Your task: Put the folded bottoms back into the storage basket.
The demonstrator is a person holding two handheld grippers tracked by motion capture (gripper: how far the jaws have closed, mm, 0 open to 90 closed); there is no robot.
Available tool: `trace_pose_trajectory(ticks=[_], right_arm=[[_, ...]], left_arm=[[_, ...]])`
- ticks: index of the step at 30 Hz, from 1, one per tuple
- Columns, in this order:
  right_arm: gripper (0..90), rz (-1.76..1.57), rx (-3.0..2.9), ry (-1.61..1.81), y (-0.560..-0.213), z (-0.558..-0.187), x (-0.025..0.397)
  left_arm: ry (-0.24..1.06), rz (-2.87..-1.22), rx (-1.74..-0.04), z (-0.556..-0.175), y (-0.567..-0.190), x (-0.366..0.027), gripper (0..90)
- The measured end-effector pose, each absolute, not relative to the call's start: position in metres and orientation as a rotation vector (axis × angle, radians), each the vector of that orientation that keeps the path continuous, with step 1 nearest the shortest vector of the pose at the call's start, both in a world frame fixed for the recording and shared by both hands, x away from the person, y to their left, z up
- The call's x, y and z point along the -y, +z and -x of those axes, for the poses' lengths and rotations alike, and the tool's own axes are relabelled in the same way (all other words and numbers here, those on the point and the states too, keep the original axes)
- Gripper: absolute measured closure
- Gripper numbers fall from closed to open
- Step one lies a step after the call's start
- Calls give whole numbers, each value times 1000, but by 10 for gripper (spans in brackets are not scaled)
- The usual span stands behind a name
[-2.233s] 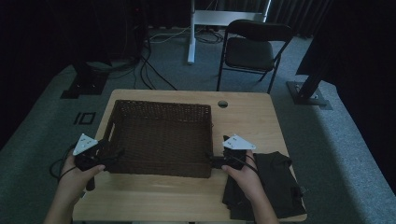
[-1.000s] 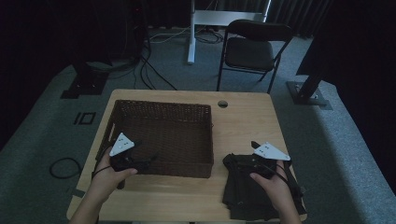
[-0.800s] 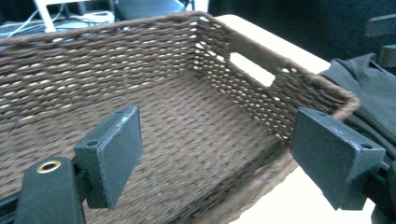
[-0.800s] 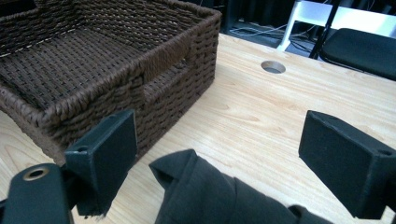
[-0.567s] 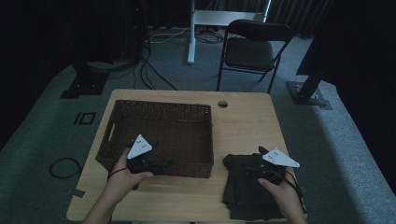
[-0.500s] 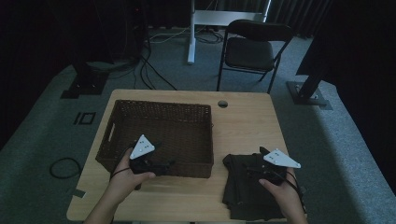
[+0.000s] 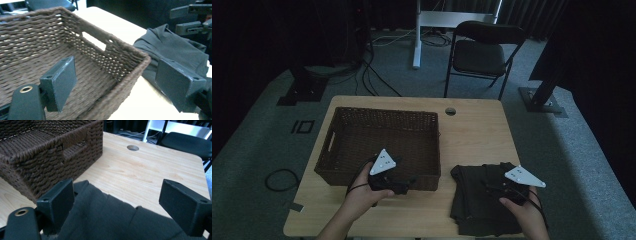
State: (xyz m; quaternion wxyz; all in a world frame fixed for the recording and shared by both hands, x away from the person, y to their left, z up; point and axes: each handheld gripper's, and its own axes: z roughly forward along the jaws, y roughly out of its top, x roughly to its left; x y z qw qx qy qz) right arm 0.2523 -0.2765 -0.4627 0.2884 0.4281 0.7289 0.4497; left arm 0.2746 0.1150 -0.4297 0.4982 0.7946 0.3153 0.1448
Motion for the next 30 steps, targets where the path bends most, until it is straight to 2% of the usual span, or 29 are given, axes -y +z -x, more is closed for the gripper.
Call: trace_pose_trajectory(ticks=[30], right_arm=[[120, -1273, -1883, 1117, -485, -230, 333]], left_arm=[[234, -1936, -613, -258, -442, -31, 176]])
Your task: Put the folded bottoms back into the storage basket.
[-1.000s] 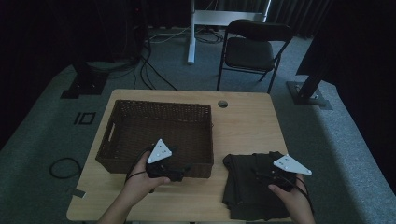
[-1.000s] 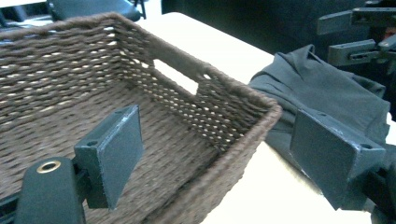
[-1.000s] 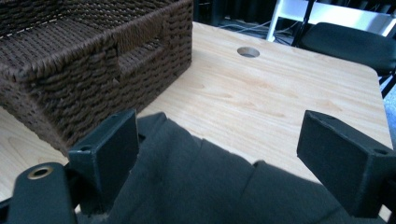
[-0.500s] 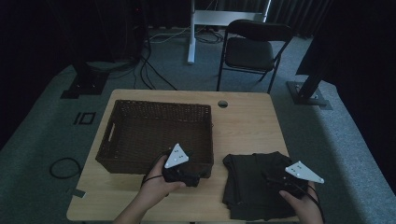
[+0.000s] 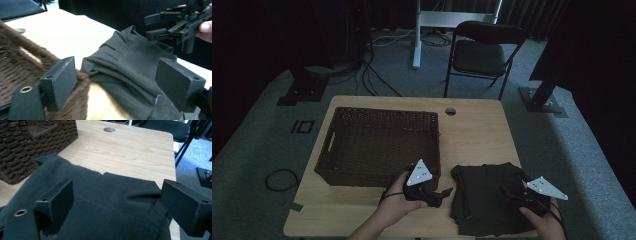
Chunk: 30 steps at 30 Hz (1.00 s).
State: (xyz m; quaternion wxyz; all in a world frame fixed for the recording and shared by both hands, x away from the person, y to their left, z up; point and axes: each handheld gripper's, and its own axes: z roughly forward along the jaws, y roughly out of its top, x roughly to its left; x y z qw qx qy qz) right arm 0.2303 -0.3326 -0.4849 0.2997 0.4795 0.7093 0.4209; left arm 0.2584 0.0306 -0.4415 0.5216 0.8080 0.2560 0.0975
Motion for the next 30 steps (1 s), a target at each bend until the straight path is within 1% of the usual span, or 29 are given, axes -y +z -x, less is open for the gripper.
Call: trace_pose_trajectory(ticks=[6, 11, 17, 20, 30], right_arm=[[120, -1291, -1881, 1091, -491, -230, 340], [120, -1316, -1873, 1077, -497, -231, 346], [119, -1358, -1871, 1036, -508, -232, 355], [119, -1370, -1876, 1022, -513, -233, 357], [120, -1399, -1879, 1008, -522, -233, 363]], left_arm=[[227, -1958, -600, -252, -448, -11, 177], [193, -1949, -589, -246, -453, 5, 177], [178, -1967, -591, -241, -468, 26, 177], [198, -1964, -610, -239, -473, 31, 176], [169, -1993, -665, -241, -496, 46, 176]])
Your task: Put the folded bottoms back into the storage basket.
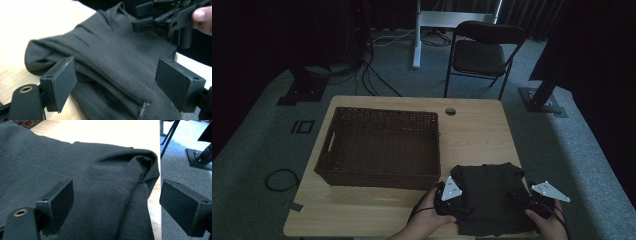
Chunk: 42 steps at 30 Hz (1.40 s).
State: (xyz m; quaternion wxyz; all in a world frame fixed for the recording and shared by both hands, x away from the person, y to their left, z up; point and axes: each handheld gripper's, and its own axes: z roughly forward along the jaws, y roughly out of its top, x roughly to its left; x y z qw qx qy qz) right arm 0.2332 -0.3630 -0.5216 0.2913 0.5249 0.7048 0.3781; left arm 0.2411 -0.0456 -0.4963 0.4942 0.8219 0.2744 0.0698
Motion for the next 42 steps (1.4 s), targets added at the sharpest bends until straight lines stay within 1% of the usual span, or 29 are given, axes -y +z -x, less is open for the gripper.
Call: trace_pose_trajectory(ticks=[3, 9, 18, 23, 28, 32, 33, 35, 37, 38, 39, 42], right_arm=[[120, -1403, -1891, 1002, -526, -235, 362], [120, -1416, -1895, 974, -532, -237, 363], [118, -1443, -1910, 961, -540, -240, 366], [118, -1482, -1924, 970, -542, -243, 368], [118, -1513, -1948, 980, -544, -247, 370], [128, -1519, -1961, 1002, -545, -248, 371], [135, -1533, -1967, 1021, -546, -248, 371], [148, -1548, -1972, 1034, -547, -248, 372], [182, -1575, -1977, 1058, -548, -248, 371], [182, -1575, -1977, 1058, -548, -248, 371], [221, -1595, -1979, 1083, -548, -248, 371], [291, -1620, -1969, 1118, -549, -246, 371]], left_arm=[[162, -2041, -694, -244, -509, 51, 176], [179, -2071, -762, -251, -521, 54, 176], [121, -2074, -827, -259, -529, 58, 167], [53, -2084, -873, -265, -537, 61, 150], [78, -2115, -844, -265, -538, 67, 155], [41, -2084, -888, -266, -546, 70, 137], [38, -2047, -885, -267, -551, 69, 114], [27, -2045, -883, -267, -551, 69, 111], [40, -2059, -871, -268, -551, 72, 112], [40, -2059, -871, -268, -551, 72, 113], [42, -2065, -863, -269, -551, 74, 119], [54, -2071, -862, -269, -551, 79, 145]])
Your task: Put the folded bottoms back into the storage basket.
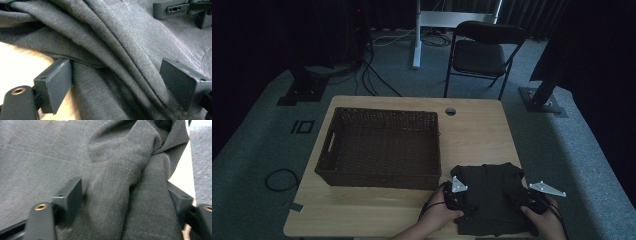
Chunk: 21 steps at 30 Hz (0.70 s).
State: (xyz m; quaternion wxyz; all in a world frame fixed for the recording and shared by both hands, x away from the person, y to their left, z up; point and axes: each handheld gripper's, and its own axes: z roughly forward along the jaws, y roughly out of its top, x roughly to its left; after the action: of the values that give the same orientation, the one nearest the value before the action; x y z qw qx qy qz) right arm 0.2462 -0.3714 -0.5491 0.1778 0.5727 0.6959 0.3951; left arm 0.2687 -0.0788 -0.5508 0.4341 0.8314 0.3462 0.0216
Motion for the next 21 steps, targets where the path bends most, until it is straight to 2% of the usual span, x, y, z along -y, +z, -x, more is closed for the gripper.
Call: trace_pose_trajectory(ticks=[2, 3, 4, 5, 6, 7, 11, 21], right_arm=[[319, -1621, -1965, 1130, -550, -245, 372], [445, -1638, -1960, 1160, -550, -244, 372], [521, -1640, -1964, 1168, -549, -243, 371], [583, -1642, -1969, 1173, -548, -242, 370], [583, -1642, -1969, 1173, -548, -242, 370], [626, -1656, -1969, 1159, -546, -241, 367], [634, -1654, -1976, 1121, -542, -242, 364], [667, -1620, -1931, 1157, -525, -234, 364]], left_arm=[[56, -2067, -865, -269, -551, 80, 183], [37, -2056, -861, -272, -551, 83, 260], [-21, -2029, -874, -274, -552, 83, 371], [-62, -2007, -897, -275, -554, 83, 501], [-62, -2007, -897, -275, -554, 83, 560], [-40, -2027, -884, -276, -552, 85, 584], [-9, -2052, -866, -274, -546, 88, 667], [32, -2070, -782, -274, -522, 89, 691]])
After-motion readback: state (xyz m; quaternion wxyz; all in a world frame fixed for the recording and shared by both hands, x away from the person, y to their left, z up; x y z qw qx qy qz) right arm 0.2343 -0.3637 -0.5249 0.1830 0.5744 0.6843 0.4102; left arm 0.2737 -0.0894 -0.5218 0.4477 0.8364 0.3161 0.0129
